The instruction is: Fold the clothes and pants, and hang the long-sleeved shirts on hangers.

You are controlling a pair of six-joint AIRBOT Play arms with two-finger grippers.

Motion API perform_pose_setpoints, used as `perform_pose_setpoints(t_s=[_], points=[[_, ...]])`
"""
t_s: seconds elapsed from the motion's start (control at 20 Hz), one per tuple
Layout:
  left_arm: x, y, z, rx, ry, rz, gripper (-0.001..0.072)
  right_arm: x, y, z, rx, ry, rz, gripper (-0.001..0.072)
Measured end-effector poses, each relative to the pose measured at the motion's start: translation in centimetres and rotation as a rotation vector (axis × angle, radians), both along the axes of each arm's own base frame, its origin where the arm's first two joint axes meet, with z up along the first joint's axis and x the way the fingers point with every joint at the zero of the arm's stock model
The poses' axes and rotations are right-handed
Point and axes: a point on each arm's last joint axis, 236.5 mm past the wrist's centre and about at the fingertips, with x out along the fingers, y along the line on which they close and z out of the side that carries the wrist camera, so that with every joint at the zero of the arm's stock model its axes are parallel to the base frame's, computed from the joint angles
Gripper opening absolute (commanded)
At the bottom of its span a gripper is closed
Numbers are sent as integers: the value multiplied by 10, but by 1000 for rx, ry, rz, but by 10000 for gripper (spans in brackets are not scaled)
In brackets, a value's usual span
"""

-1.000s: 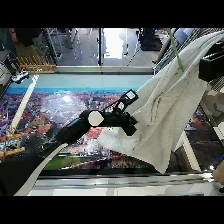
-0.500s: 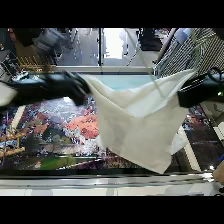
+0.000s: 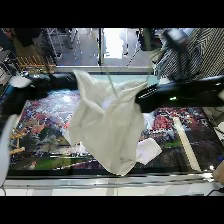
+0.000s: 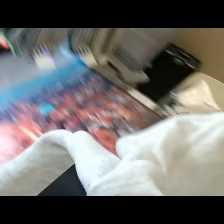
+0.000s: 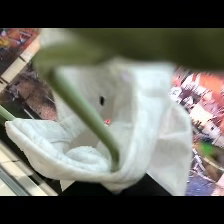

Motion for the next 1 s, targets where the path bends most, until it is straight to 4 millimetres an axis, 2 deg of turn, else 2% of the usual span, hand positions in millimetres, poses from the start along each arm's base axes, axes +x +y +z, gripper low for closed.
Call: perform_pose_setpoints(t_s=[0.1,0.25,0.3,0.35,0.4,0.5,0.6,0.75,0.9,1.0], points=[[-1,-18,-59,0,181,-77,11,17,8,-46,11,83,-25,30],[-13,-32,-111,82,335,-121,16,53,0,-110,66,176,-140,29],[-15,-32,-123,124,361,-115,132,65,-9,-123,84,189,-185,30],[-14,-31,-131,155,373,-99,330,77,-20,-135,97,199,-233,30],[-10,-28,-136,180,379,-73,433,86,-31,-144,105,206,-273,30],[-2,-19,-142,213,379,-28,433,98,-52,-157,110,218,-327,30],[3,-9,-138,227,372,8,433,100,-63,-165,99,225,-336,30],[0,-3,-112,264,287,24,433,95,-66,-173,71,242,-304,30],[-18,-17,-93,367,163,-4,429,87,-63,-175,56,252,-263,30],[-27,-29,-100,452,123,-16,409,81,-61,-170,56,249,-240,30]])
